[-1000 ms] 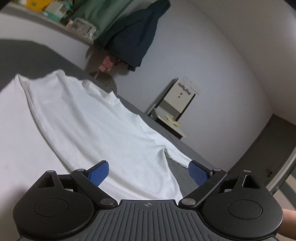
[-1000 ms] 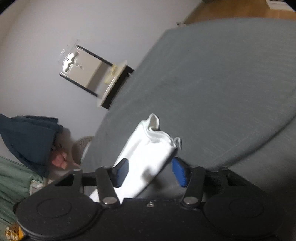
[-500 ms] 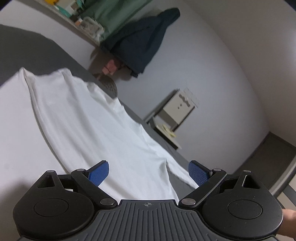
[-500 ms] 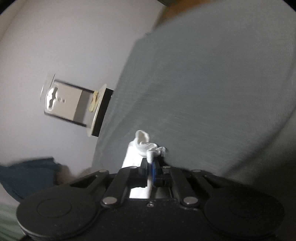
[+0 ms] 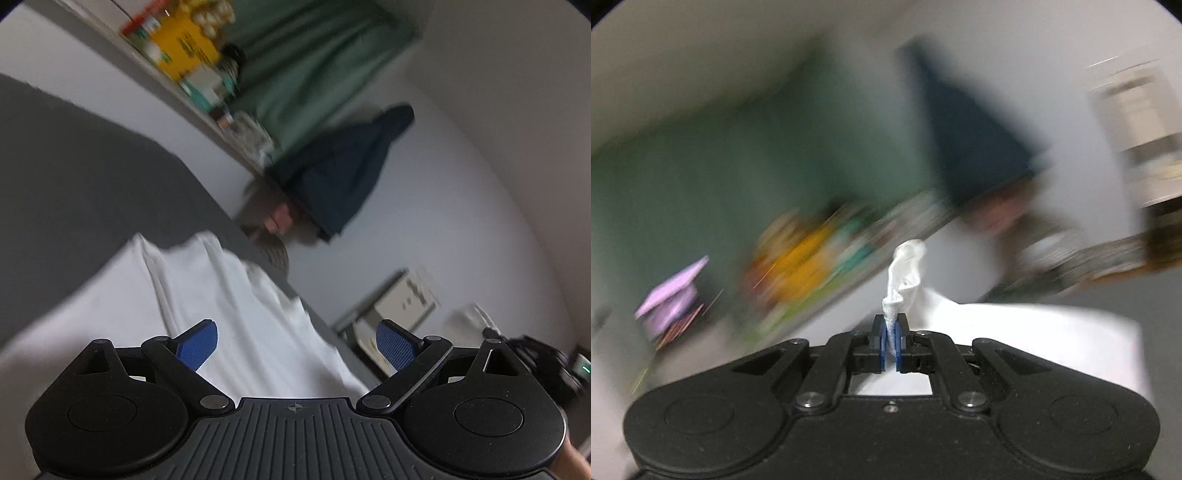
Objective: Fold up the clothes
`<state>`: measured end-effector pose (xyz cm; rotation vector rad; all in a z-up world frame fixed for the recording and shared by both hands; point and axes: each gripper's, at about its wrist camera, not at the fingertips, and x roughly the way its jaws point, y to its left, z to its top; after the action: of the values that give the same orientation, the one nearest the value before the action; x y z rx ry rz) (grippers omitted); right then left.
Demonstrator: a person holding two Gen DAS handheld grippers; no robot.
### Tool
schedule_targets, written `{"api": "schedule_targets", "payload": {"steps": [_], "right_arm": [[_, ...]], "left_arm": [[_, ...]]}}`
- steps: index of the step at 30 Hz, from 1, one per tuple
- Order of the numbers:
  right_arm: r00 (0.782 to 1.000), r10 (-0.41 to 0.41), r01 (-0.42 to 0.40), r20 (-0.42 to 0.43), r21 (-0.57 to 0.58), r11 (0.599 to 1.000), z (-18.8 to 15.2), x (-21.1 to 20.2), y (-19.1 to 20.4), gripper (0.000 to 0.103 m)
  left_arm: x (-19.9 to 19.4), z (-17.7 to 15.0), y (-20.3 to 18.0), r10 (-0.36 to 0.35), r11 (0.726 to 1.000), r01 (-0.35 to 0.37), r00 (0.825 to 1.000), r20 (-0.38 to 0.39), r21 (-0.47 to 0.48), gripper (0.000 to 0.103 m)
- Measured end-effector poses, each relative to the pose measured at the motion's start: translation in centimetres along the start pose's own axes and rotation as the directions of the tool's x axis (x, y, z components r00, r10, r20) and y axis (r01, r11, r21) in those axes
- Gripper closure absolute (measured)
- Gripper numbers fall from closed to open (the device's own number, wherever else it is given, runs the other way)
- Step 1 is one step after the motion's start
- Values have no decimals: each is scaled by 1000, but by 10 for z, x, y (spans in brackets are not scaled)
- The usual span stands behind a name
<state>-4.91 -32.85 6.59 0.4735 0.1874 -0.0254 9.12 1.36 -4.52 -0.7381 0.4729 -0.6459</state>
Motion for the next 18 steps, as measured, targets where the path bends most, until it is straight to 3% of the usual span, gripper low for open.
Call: {"api": "schedule_targets", "payload": {"steps": [1, 3, 7, 12, 14, 18], "right_arm": [[996, 55, -57, -71, -34, 998, -26, 11, 25, 98], [979, 88, -104, -186, -74, 992, -83, 23, 63, 98], [947, 58, -94, -317, -98, 991, -163, 34, 96, 98], [953, 76, -128, -293, -163, 978, -173, 27, 127, 98], [948, 88, -158, -304, -215, 964, -172, 30, 133, 98], [924, 55, -145, -379, -214, 966, -192, 47, 136, 98]], "left_arm": [[-3, 4, 3, 10, 1000, -10, 1000, 18, -13, 8], [-10, 13, 10, 32, 999, -30, 998, 55, -40, 8], [-15, 21, 25, 75, 991, -65, 993, 90, -114, 8], [-15, 25, 33, 88, 987, -68, 988, 130, -147, 8], [-15, 26, 33, 90, 986, -69, 986, 142, -149, 8], [-11, 25, 36, 101, 984, -77, 985, 141, -163, 8]]}}
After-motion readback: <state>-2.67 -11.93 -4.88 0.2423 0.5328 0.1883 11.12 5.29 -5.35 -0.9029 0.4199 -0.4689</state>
